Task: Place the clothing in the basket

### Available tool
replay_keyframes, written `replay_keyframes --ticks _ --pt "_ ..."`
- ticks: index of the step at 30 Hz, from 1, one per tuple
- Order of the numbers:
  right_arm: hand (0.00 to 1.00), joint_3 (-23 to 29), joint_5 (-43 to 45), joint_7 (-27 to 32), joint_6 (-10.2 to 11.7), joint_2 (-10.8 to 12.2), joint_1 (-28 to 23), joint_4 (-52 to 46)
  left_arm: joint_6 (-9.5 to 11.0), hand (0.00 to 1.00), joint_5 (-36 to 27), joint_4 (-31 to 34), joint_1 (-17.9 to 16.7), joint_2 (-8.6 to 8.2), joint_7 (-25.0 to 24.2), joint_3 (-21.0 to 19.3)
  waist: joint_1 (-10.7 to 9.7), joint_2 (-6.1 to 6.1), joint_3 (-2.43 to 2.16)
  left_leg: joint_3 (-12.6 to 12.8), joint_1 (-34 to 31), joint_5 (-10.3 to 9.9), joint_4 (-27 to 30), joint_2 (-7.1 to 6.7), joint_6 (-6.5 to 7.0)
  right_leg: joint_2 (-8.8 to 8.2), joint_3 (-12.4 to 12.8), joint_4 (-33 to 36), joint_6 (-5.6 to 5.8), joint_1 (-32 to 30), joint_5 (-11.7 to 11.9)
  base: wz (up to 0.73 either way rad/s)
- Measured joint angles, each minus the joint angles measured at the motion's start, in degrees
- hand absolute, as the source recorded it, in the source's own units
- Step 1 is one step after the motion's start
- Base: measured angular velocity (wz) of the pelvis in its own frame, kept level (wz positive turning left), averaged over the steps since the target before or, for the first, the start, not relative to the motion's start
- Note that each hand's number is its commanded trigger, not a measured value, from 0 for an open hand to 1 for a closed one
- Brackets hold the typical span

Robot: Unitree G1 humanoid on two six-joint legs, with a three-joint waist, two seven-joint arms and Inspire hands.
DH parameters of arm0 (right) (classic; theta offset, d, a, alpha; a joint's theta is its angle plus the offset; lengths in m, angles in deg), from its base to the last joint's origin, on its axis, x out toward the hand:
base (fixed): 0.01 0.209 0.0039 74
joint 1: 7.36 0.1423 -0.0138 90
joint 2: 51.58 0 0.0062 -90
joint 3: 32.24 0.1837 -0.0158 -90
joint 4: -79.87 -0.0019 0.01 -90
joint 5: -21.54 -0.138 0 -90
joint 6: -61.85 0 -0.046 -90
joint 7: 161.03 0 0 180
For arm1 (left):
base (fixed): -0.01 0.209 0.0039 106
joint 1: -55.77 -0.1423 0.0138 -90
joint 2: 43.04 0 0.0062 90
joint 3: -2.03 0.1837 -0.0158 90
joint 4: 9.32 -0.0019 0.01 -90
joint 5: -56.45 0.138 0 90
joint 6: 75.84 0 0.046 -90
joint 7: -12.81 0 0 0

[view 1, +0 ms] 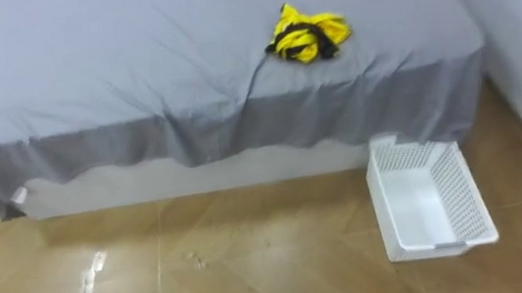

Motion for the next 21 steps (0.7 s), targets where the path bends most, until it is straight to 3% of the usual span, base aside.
replay_keyframes --ticks 1,2,3,4,5,6,7,8,9,10,11,12,13,14,15,16,17,19,20,21 --pt "0.0 0.0 -0.4 0.5 0.5 0.1 -0.2 -1.4 0.0 0.0 0.0 -0.2 -0.1 0.13 0.1 0.8 -0.1 -0.25 0.12 0.2 3.9 -1.4 -2.0 -0.73 0.2 -0.83 -0.2 7.9 0.21 -1.5 2.8 -0.08" --pt "0.0 0.0 -0.7 0.7 0.8 0.0 -0.3 -2.9 0.0 0.0 0.1 -0.4 -0.2 0.17 0.3 1.7 -0.4 -0.11 0.25 -0.2 7.9 -2.6 -5.1 -1.47 0.34 -1.62 -0.8 17.1 -0.45 -4.4 7.7 0.0" --pt "0.0 0.1 -0.5 0.8 1.1 0.0 -0.1 -3.3 0.0 0.0 0.8 -0.5 -0.1 0.22 0.4 2.0 -0.4 -0.05 0.26 -0.6 9.8 -3.1 -6.3 -1.83 0.51 -2.0 -0.9 21.5 -1.23 -6.2 11.3 0.0" --pt "0.0 0.1 -0.3 1.1 1.3 0.1 0.1 -4.7 -0.1 0.0 2.9 -0.4 0.3 0.22 0.4 2.5 -0.3 0.66 0.4 -1.2 13.1 -3.6 -8.5 -1.91 0.61 -2.06 -1.0 29.5 -2.24 -10.2 13.0 -0.06" --pt "0.0 0.1 -0.4 1.0 1.5 0.1 0.1 -5.7 -0.1 0.0 4.1 -0.3 0.7 0.14 0.5 2.6 -0.1 0.63 0.38 -1.3 14.7 -3.8 -9.7 -1.73 0.64 -1.62 -1.2 32.7 -2.65 -12.5 11.7 -0.08" --pt "0.0 0.1 -0.7 1.0 1.4 0.1 0.4 -8.4 -0.1 0.0 6.4 -0.1 1.4 -0.05 0.7 2.9 0.3 1.62 0.67 -1.9 17.6 -4.1 -11.7 -1.05 0.54 0.28 -2.3 36.2 -3.91 -17.0 8.1 0.0" --pt "0.0 0.0 -0.8 1.2 1.5 0.2 0.1 -11.4 -0.1 0.0 8.1 0.3 2.1 -0.11 0.8 3.4 0.5 2.47 0.79 -2.4 19.9 -4.5 -13.0 -0.03 0.29 2.67 -4.0 35.2 -4.86 -21.7 4.9 0.06" --pt "0.0 0.0 -0.7 1.6 1.7 0.8 0.4 -13.4 -0.1 0.0 8.3 1.0 2.6 -0.09 1.0 3.5 0.4 3.32 1.2 -3.3 22.2 -4.7 -14.6 0.82 -0.08 5.23 -5.8 30.1 -5.47 -25.5 3.0 0.13" --pt "0.0 -0.1 -0.7 1.8 1.7 1.0 0.4 -14.2 0.0 0.0 8.3 1.2 2.9 -0.03 1.0 4.1 0.4 3.22 1.14 -3.6 23.3 -4.9 -15.4 1.12 -0.27 6.49 -6.7 26.4 -5.58 -27.1 2.8 0.25" --pt "0.0 -0.4 -0.4 1.9 1.6 1.1 0.4 -15.6 0.0 0.0 8.2 1.5 3.1 0.32 1.1 5.6 0.3 3.28 1.1 -4.5 25.7 -5.1 -17.2 1.51 -0.69 8.74 -7.7 17.6 -6.04 -29.3 3.1 0.37" --pt "0.0 -0.4 -0.3 2.4 1.6 1.1 0.2 -17.6 -0.1 0.0 8.4 1.6 3.2 0.4 1.0 7.0 0.1 3.33 1.03 -5.5 28.2 -5.3 -18.9 1.6 -1.06 10.43 -8.2 7.6 -7.07 -30.2 5.4 0.44" --pt "0.0 -0.4 -0.3 2.9 1.7 1.0 0.4 -18.3 -0.1 0.0 8.5 1.5 3.3 0.27 1.0 7.7 -0.4 3.67 1.03 -6.3 29.3 -5.5 -19.6 1.87 -1.39 11.02 -8.4 4.3 -7.84 -30.5 8.8 0.65" --pt "0.0 -0.3 -0.3 3.5 2.8 0.8 0.4 -18.6 -0.2 0.0 8.9 1.3 3.1 -0.08 0.6 8.8 -0.8 4.25 0.56 -7.1 31.6 -5.6 -20.3 2.59 -1.62 12.21 -9.0 -1.3 -9.04 -30.5 14.8 0.53" --pt "0.0 -0.2 -0.5 3.9 3.9 0.9 0.7 -18.8 -0.2 0.0 9.5 1.3 3.1 -0.05 0.1 9.3 -0.2 4.07 0.33 -7.3 33.1 -5.8 -20.2 2.88 -2.09 13.44 -9.4 -5.3 -11.47 -30.1 20.6 0.37" --pt "0.0 -0.2 -0.5 4.1 4.3 0.9 1.0 -19.0 -0.1 0.0 9.7 1.3 2.8 -0.06 -0.1 9.3 0.4 4.26 0.1 -7.3 33.9 -6.4 -20.2 3.33 -3.07 14.05 -9.1 -6.1 -12.62 -30.1 22.7 -0.07" --pt "0.0 -0.1 -0.5 4.8 4.9 0.8 1.3 -19.9 -0.2 0.0 9.7 0.9 1.9 -0.41 -0.3 9.3 1.3 5.71 -0.89 -7.4 35.1 -7.9 -20.1 5.48 -5.77 16.09 -9.4 -4.3 -12.53 -29.9 22.9 -0.29" --pt "0.0 -0.1 -0.5 5.8 4.9 1.2 2.5 -21.8 -0.1 0.0 9.6 0.6 0.7 -0.28 -0.5 9.0 1.5 6.98 -0.62 -7.1 35.9 -8.3 -19.3 7.16 -8.05 17.13 -11.6 -1.4 -14.2 -29.1 20.9 -0.23" --pt "0.0 0.0 -0.5 6.2 4.9 1.1 3.0 -24.1 -0.2 0.0 9.5 0.2 0.0 -0.19 -0.8 7.8 0.5 7.07 -0.53 -6.8 35.4 -6.9 -14.8 7.83 -12.13 17.06 -11.0 0.8 -14.25 -27.4 17.6 0.15" --pt "0.0 0.2 -0.4 6.9 4.7 0.9 2.6 -25.9 0.1 0.0 9.0 0.4 -0.6 -0.11 -1.2 7.2 0.1 6.83 -0.38 -6.2 35.5 -4.7 -10.8 8.36 -13.56 16.96 -11.1 1.6 -14.02 -25.1 15.7 0.32" --pt "0.0 0.1 -0.4 7.2 4.6 0.8 2.4 -26.9 0.2 0.0 9.1 0.4 -0.8 0.01 -1.3 7.0 -0.1 6.54 -0.18 -5.9 35.4 -3.3 -8.2 8.48 -13.58 16.85 -11.6 1.9 -14.07 -23.7 14.8 0.16"
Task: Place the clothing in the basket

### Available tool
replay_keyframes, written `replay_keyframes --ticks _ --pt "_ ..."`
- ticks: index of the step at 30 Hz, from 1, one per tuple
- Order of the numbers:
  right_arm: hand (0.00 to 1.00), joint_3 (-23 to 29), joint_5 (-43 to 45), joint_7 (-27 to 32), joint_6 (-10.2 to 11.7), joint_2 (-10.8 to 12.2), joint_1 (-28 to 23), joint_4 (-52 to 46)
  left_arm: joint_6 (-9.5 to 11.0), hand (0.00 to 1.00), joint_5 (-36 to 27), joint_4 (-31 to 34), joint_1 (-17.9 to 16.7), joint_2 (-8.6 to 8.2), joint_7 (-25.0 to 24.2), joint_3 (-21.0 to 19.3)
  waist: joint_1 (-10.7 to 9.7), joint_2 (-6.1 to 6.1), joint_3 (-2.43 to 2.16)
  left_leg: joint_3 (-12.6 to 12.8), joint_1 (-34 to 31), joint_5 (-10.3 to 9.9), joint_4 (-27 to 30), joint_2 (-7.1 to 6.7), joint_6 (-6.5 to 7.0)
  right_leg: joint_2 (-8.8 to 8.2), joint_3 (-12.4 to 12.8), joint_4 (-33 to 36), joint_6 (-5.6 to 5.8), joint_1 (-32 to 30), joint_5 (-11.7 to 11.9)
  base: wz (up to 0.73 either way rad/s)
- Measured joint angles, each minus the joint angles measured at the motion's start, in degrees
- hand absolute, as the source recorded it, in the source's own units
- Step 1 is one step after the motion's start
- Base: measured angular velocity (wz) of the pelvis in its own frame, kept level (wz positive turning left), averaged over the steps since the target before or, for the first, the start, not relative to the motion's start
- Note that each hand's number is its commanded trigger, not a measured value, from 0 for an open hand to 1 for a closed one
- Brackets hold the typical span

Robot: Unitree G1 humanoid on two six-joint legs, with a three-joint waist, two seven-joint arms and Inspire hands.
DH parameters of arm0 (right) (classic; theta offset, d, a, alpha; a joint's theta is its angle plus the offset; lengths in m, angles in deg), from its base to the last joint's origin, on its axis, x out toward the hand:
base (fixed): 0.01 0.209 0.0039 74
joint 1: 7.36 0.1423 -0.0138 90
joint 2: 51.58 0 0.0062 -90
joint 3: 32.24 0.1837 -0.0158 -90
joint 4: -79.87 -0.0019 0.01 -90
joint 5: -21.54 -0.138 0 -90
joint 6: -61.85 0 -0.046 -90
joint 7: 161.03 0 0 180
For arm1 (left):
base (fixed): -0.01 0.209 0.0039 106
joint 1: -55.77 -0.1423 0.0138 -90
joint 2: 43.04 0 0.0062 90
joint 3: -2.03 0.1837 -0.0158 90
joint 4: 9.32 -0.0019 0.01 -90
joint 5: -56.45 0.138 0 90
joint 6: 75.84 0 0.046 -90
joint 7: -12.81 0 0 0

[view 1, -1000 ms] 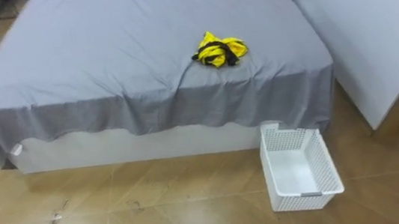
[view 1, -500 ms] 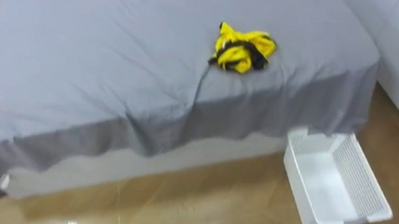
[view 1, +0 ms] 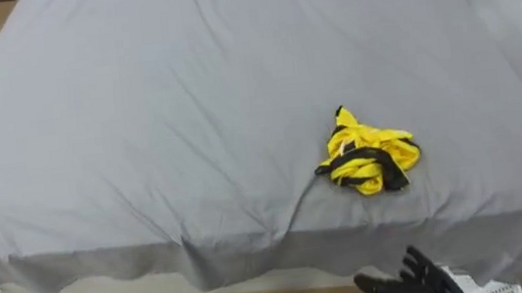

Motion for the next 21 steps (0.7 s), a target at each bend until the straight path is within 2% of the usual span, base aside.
replay_keyframes --ticks 1,2,3,4,5,6,7,8,9,10,11,12,13,14,17,21 --pt "0.0 0.0 -0.2 0.1 -0.1 0.1 -0.3 -2.0 0.1 0.0 0.0 0.2 -0.8 0.15 0.0 -1.3 -0.3 -0.52 0.35 0.4 -0.7 3.3 6.4 0.46 0.66 0.18 -2.0 -0.4 -0.36 3.1 -1.5 -0.15" --pt "0.0 0.0 -0.8 0.1 -0.1 0.1 -0.6 -4.1 0.2 0.0 0.1 0.4 -2.7 0.26 0.0 -2.6 -0.3 -1.05 0.34 0.9 -2.7 7.2 13.7 1.81 0.25 0.33 -3.8 -3.8 -0.67 7.1 -2.3 -0.29" --pt "0.0 0.0 -1.0 0.1 0.0 0.1 -0.5 -5.1 0.2 0.0 0.0 0.8 -3.3 0.35 0.0 -3.1 -0.4 -1.03 0.18 1.1 -4.1 8.5 17.4 2.38 0.38 0.53 -3.5 -5.9 -0.3 8.9 -2.9 -0.21" --pt "0.0 0.3 -2.0 0.3 0.8 -0.3 -0.1 -6.1 0.3 0.0 -0.9 1.2 -3.3 0.36 0.0 -3.8 -1.4 -1.24 0.51 0.7 -7.7 7.6 23.3 3.76 1.86 1.04 -3.3 -8.2 0.21 11.2 -3.8 0.08" --pt "0.0 0.7 -2.2 0.9 0.8 -0.2 0.0 -6.0 0.6 0.0 -1.9 1.6 -3.0 0.88 0.1 -4.0 -2.2 -2.04 0.95 0.0 -11.1 3.8 25.2 3.92 3.24 0.76 -3.0 -9.2 0.39 13.1 -4.1 0.16" --pt "0.0 0.8 -2.3 1.3 0.7 -0.2 0.0 -6.0 0.7 0.0 -2.5 2.2 -3.1 1.19 0.2 -4.0 -2.1 -2.59 1.18 0.0 -12.7 1.9 25.1 3.75 3.32 0.54 -2.2 -9.5 0.54 14.0 -4.2 0.0" --pt "0.0 1.2 -2.7 2.2 0.5 -0.2 -0.3 -6.4 1.3 0.0 -4.0 3.0 -3.3 1.47 0.2 -4.2 -1.5 -3.35 1.18 -0.1 -16.8 -1.2 23.9 3.52 2.95 0.34 -0.6 -10.4 0.88 14.9 -4.4 -0.39" --pt "0.0 1.6 -3.3 3.2 0.2 -0.3 -0.4 -6.6 1.8 0.0 -5.3 4.0 -3.2 1.44 0.2 -4.2 -0.5 -3.72 1.08 -0.4 -20.3 -3.4 20.5 2.89 2.68 0.04 1.1 -10.5 1.24 15.3 -4.6 -0.55" --pt "0.0 1.9 -3.7 3.5 0.1 -0.3 -0.4 -6.6 2.0 0.0 -6.0 4.3 -3.2 1.34 0.2 -4.1 -0.1 -3.82 1.03 -1.0 -21.6 -4.0 17.4 2.85 2.47 -0.16 1.7 -10.5 1.44 15.5 -4.7 -0.76" --pt "0.0 2.3 -4.1 4.2 -0.3 -0.4 -0.4 -7.3 2.4 0.0 -6.8 4.5 -3.2 1.21 0.2 -4.1 0.2 -3.83 0.95 -1.8 -23.7 -3.3 10.3 2.76 2.1 -0.31 2.9 -10.0 2.1 15.4 -5.1 -0.76" --pt "0.0 2.4 -4.1 5.1 -0.7 -0.5 -0.7 -7.9 2.6 0.0 -6.8 4.2 -3.2 1.19 0.2 -4.5 1.0 -3.65 0.08 -0.7 -24.6 -0.9 7.4 2.83 5.58 -0.73 4.7 -9.2 3.19 15.1 -6.0 -0.73" --pt "0.0 2.4 -4.1 5.4 -0.8 -0.6 -0.9 -8.0 2.6 0.0 -6.7 3.8 -3.2 1.19 0.3 -4.7 1.1 -3.48 -0.23 -0.2 -23.4 -0.5 5.5 2.21 6.03 -1.23 5.6 -8.5 3.69 14.7 -6.1 -0.5" --pt "0.0 2.6 -4.1 5.9 -0.8 -1.2 -1.4 -9.0 2.6 0.0 -6.4 3.3 -3.1 1.24 0.3 -4.7 0.4 -4.18 -0.47 0.6 -20.9 0.4 2.5 0.85 6.74 -2.25 6.4 -7.9 4.23 14.9 -6.2 -0.22" --pt "0.0 3.3 -4.2 6.4 -0.7 -1.8 -2.3 -10.5 2.5 0.0 -5.5 3.1 -3.3 1.25 0.3 -4.3 0.0 -3.97 -0.34 1.0 -19.1 0.9 0.1 -0.12 7.23 -3.01 6.7 -8.2 4.52 15.1 -6.2 -0.12" --pt "0.0 3.6 -3.0 7.8 0.0 -3.0 -2.0 -12.1 1.6 0.0 -5.6 2.6 -4.0 1.55 0.3 -3.5 -0.6 -4.29 -0.57 1.6 -17.1 1.7 -3.3 -1.86 7.69 -4.34 6.0 -9.4 5.39 15.8 -6.3 -0.08" --pt "0.0 3.6 -0.4 8.1 0.3 -3.4 -1.3 -13.1 0.4 0.0 -5.4 2.1 -3.7 1.88 -0.2 -3.6 -0.5 -4.06 -0.44 1.0 -16.6 3.0 -6.5 -2.98 7.9 -5.03 5.7 -10.1 5.63 15.3 -6.4 0.09"
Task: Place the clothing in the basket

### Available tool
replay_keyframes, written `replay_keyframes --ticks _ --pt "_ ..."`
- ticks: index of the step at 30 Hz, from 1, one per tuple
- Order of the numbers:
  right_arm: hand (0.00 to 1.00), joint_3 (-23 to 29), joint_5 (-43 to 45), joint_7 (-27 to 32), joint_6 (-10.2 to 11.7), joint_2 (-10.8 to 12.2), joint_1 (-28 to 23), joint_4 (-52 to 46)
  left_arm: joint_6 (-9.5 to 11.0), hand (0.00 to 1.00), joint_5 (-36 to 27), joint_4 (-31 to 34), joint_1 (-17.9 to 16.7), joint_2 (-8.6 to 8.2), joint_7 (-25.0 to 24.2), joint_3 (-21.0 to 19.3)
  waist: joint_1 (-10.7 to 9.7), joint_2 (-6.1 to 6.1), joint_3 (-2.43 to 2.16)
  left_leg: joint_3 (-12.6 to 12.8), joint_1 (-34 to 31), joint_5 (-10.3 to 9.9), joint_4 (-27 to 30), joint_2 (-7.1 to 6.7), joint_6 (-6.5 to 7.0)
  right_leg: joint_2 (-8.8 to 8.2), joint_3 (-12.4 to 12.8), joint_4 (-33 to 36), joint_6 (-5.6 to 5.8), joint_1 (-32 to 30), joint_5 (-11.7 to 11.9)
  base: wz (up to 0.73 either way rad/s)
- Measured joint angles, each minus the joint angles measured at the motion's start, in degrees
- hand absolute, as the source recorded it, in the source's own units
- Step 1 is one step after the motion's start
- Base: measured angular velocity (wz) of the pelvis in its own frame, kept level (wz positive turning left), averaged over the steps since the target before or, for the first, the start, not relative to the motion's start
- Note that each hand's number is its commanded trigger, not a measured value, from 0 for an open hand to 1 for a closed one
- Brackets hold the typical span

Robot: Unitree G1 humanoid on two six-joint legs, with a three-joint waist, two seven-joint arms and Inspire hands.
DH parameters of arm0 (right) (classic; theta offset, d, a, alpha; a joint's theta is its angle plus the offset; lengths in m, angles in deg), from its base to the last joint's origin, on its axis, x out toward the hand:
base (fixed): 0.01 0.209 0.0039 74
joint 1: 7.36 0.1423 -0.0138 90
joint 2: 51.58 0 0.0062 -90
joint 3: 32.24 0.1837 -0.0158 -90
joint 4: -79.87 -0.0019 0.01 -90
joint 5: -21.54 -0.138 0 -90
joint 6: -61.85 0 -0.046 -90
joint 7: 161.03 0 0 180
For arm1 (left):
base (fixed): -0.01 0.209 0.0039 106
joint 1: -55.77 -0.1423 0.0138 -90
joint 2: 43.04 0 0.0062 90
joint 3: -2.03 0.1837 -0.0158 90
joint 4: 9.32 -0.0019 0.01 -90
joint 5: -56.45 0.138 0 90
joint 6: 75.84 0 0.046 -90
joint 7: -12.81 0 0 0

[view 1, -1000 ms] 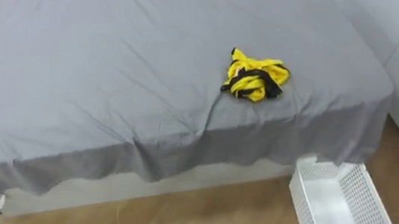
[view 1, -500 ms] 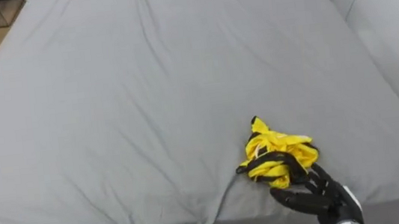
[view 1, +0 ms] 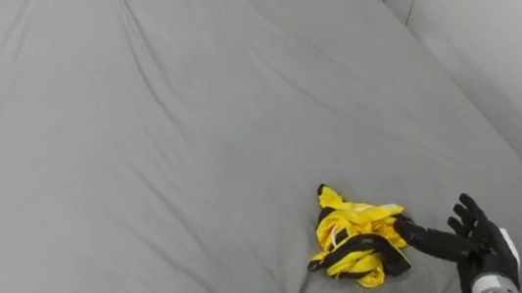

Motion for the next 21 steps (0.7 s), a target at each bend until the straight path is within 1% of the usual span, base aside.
replay_keyframes --ticks 2,5,8,9,11,12,14,16,17,19,21 --pt "0.0 -0.2 0.1 -0.1 0.1 0.0 0.6 -1.3 -1.0 0.0 -0.1 -0.3 0.7 0.03 -0.2 0.2 0.1 0.16 0.36 -0.8 0.1 0.7 -1.6 -0.5 0.0 -0.25 -0.4 -0.1 0.01 -0.2 0.0 0.2" --pt "0.0 -0.3 0.3 -0.3 0.1 0.0 3.0 -1.2 -1.4 0.0 0.9 -0.6 1.0 0.02 -0.2 -0.1 0.2 0.36 0.63 -0.9 -0.5 0.9 -1.8 -0.5 -0.11 -0.28 -1.4 -0.1 0.01 -0.4 0.0 0.07" --pt "0.0 -0.5 3.2 -1.0 0.2 0.0 5.8 -0.5 -2.2 0.0 2.6 -1.0 1.6 0.17 -0.7 -0.7 0.4 0.41 0.66 -1.0 -2.0 1.1 -1.8 -0.5 -0.16 -0.27 -1.5 -0.1 0.01 -1.9 0.0 0.01" --pt "0.0 -0.5 4.0 -1.2 0.2 0.0 6.4 -0.1 -2.3 0.0 2.6 -1.1 1.7 0.24 -0.7 -0.8 0.3 0.4 0.67 -1.0 -2.4 1.2 -1.7 -0.52 -0.17 -0.3 -1.8 -0.1 0.01 -2.2 0.0 0.05" --pt "0.0 -0.9 5.8 -2.1 0.2 0.0 7.8 2.2 -2.4 0.0 3.4 -1.2 2.1 0.44 -0.9 -0.7 0.3 0.49 0.69 -1.7 -3.3 1.5 -1.7 -0.68 -0.17 -0.5 -3.1 -0.1 0.01 -2.8 0.0 0.13" --pt "0.0 -1.2 6.3 -2.4 0.2 0.0 8.1 2.9 -2.5 0.0 3.5 -1.5 2.4 0.48 -0.9 -0.5 0.3 0.51 0.7 -1.9 -3.5 1.6 -1.7 -0.74 -0.18 -0.52 -3.0 -0.1 0.01 -2.9 0.0 0.17" --pt "0.0 -3.4 7.0 -3.0 0.1 -0.1 9.6 7.1 -3.6 0.0 3.2 -2.3 3.7 0.83 -1.1 0.3 0.7 0.72 0.85 -2.5 -3.7 1.8 -1.8 -1.21 -0.14 -0.64 -3.3 -0.1 0.02 -3.0 0.0 0.12" --pt "0.0 -5.1 7.0 -3.7 -0.1 -0.1 11.2 11.6 -3.8 0.0 3.1 -2.5 4.3 0.96 -1.3 1.2 1.2 0.82 0.91 -2.5 -3.9 1.9 -1.7 -1.2 -0.07 -0.73 -3.5 -0.1 0.02 -3.1 0.0 0.03" --pt "0.0 -5.8 7.2 -3.8 -0.3 -0.1 11.8 13.9 -4.0 0.0 3.1 -2.5 4.9 0.95 -1.3 1.8 1.9 0.93 0.92 -2.6 -4.3 1.9 -1.6 -1.19 -0.01 -0.82 -3.6 -0.1 0.01 -3.4 0.0 0.04" --pt "0.0 -7.0 7.7 -3.7 -0.3 -0.1 13.2 16.6 -4.1 0.0 3.2 -2.5 5.5 0.96 -1.3 2.0 2.3 0.99 0.94 -2.5 -5.6 2.1 -1.4 -1.23 0.24 -1.02 -3.6 0.0 0.02 -4.7 0.0 0.02" --pt "0.0 -6.9 8.0 -3.5 -0.3 -0.2 14.4 17.9 -4.4 0.0 3.1 -2.6 6.0 0.97 -1.3 2.1 2.8 1.11 0.99 -2.4 -7.4 2.6 -1.3 -1.34 0.47 -1.16 -3.6 0.0 0.32 -6.3 0.2 0.0"
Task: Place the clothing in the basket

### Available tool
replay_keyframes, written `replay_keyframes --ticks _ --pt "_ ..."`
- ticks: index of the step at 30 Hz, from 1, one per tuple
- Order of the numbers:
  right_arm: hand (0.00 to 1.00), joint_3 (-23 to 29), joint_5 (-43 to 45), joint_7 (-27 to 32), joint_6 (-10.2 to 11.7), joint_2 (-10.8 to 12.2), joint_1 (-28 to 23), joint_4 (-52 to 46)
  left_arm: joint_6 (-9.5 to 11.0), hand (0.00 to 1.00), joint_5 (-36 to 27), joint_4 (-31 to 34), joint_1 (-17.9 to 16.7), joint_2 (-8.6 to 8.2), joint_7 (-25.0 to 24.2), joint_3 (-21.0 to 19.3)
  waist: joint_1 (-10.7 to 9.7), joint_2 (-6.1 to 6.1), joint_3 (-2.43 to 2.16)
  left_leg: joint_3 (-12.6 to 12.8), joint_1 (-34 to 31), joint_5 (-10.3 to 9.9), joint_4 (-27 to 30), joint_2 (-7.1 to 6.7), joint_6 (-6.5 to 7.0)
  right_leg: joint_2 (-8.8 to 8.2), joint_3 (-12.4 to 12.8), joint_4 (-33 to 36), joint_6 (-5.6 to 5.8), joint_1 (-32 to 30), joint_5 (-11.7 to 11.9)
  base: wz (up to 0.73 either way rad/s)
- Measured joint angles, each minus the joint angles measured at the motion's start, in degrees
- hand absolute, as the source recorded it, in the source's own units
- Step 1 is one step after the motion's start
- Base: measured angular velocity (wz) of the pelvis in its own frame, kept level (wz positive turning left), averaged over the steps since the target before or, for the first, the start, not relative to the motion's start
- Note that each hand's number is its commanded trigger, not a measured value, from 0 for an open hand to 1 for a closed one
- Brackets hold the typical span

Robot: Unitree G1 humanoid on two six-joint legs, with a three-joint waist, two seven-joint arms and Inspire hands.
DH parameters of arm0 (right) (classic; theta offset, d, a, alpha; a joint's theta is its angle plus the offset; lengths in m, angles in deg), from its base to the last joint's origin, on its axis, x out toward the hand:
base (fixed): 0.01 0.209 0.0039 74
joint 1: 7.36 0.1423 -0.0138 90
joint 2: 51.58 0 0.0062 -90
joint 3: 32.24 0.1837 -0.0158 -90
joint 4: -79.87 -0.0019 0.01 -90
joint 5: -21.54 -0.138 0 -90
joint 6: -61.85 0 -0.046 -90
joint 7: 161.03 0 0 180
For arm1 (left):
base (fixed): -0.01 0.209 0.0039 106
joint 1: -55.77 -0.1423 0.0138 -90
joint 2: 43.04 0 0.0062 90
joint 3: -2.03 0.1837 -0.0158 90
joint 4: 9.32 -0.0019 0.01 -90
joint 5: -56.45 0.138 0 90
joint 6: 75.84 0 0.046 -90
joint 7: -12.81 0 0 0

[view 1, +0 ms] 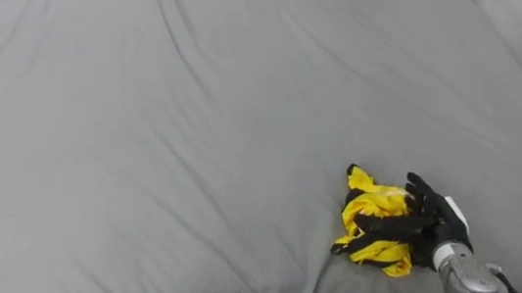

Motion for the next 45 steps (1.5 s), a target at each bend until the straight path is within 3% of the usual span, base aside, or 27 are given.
replay_keyframes --ticks 6,10,14,15,16,17,24,27,38,45 --pt "0.0 0.1 3.5 1.0 0.8 -1.3 3.7 7.2 -0.6 0.0 0.0 -1.3 0.8 0.06 0.0 -0.4 0.4 -0.08 0.05 -0.1 -2.1 0.8 0.0 -0.38 0.36 -0.33 -0.3 0.0 0.18 -2.0 0.1 0.04" --pt "0.0 1.5 3.7 1.2 3.2 -2.4 3.9 12.9 -1.0 0.0 0.3 -2.3 1.2 0.04 0.0 -0.4 0.1 -0.22 0.09 -1.9 -2.4 1.2 -0.3 -0.95 0.53 -0.42 -2.0 -0.5 0.39 -1.5 0.2 0.25" --pt "0.0 3.5 4.8 3.1 4.0 -2.7 5.4 16.4 -1.4 0.0 0.0 -2.4 1.2 0.22 0.2 -0.2 0.1 -0.32 0.08 -2.9 -3.3 1.3 -0.1 -1.15 0.62 -0.56 -2.8 -0.8 0.61 -1.6 0.5 0.15" --pt "0.31 3.5 5.1 3.2 4.2 -2.8 5.6 17.0 -1.4 0.0 0.0 -2.4 1.2 0.27 0.2 0.0 0.1 -0.34 0.06 -3.0 -3.2 1.3 -0.2 -1.18 0.64 -0.65 -2.8 -0.8 0.62 -1.6 0.5 0.07" --pt "0.75 3.5 5.3 3.5 4.3 -3.0 5.8 17.6 -1.4 0.0 0.0 -2.4 1.2 0.42 0.2 0.3 0.1 -0.43 0.03 -3.0 -3.3 1.3 -0.2 -1.21 0.65 -0.67 -2.8 -0.8 0.62 -1.6 0.5 0.04" --pt "1.0 3.5 5.9 3.6 4.3 -3.0 5.9 17.9 -1.4 0.0 0.0 -2.4 1.3 0.53 0.2 0.4 0.0 -0.52 -0.01 -3.1 -3.3 1.3 -0.3 -1.24 0.65 -0.65 -2.8 -0.9 0.62 -1.6 0.5 0.04" --pt "1.0 3.6 6.2 3.6 4.9 -3.1 6.3 19.3 -1.7 0.0 0.6 -1.6 1.8 1.13 0.2 0.3 -1.1 -0.66 -0.07 -3.4 -3.6 1.3 -0.2 -1.47 0.66 -0.53 -3.2 -1.1 0.63 -1.6 0.5 0.05" --pt "1.0 5.9 6.2 3.4 4.7 -3.2 6.3 20.0 -1.9 0.0 0.6 -1.5 2.0 1.26 0.2 0.3 -1.6 -0.45 -0.13 -4.1 -3.4 1.4 -0.2 -1.76 0.73 -0.75 -3.9 -1.4 0.7 -1.0 0.5 0.1" --pt "1.0 9.2 3.1 3.0 1.1 -4.3 3.9 21.7 -1.9 0.0 0.7 -0.6 2.3 1.46 0.6 0.0 -2.1 -0.27 -0.12 -3.7 -2.4 1.4 -0.3 -1.79 0.84 -0.6 -3.4 -2.1 0.94 0.1 0.7 -0.02" --pt "1.0 9.6 -1.7 2.8 -0.9 -5.0 0.5 20.7 -2.3 0.0 0.7 0.0 0.9 1.49 0.7 -1.1 -3.0 0.24 -0.08 -2.8 2.6 1.5 -2.5 -1.84 0.91 -0.7 -2.5 -2.1 1.12 3.7 0.6 -0.08"
